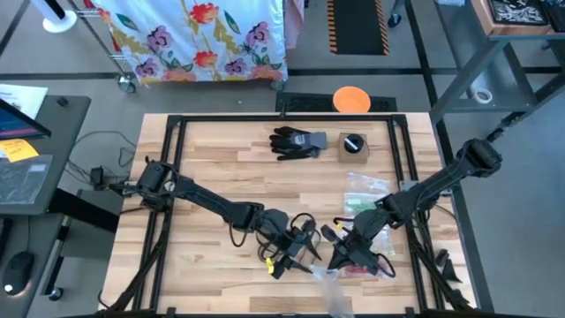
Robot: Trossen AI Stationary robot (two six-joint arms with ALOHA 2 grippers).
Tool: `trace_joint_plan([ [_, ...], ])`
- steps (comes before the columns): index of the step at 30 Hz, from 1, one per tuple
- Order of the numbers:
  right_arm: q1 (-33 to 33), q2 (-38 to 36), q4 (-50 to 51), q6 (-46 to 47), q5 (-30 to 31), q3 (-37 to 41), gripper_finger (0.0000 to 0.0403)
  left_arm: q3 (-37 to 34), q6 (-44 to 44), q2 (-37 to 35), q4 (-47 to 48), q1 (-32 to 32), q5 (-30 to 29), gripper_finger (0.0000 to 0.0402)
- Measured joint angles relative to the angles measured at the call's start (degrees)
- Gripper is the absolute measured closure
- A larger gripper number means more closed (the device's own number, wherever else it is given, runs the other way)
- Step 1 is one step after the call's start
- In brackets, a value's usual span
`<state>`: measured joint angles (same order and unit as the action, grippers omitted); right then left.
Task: Sort rubber bands
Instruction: Open the transparent zip bag
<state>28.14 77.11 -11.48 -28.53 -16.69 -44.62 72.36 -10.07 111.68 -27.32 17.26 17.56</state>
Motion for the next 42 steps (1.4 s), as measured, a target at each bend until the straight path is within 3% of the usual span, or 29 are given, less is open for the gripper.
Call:
trace_joint_plan([
  [7, -0.15, -0.01, -0.13, 1.48, 0.00, 0.00, 0.0403, 0.02, -3.67, 0.00, 4.43, 0.39, 3.25, 0.0202],
  [26, -0.15, -0.01, -1.16, 1.49, 0.00, 0.00, 0.0403, 0.02, -8.94, 0.00, 0.16, 3.15, 1.58, 0.0202],
  [42, -0.60, -0.01, -6.54, 2.15, -1.63, 0.02, 0.0403, 0.02, -8.46, 0.00, -1.13, 3.69, 0.32, 0.0203],
])
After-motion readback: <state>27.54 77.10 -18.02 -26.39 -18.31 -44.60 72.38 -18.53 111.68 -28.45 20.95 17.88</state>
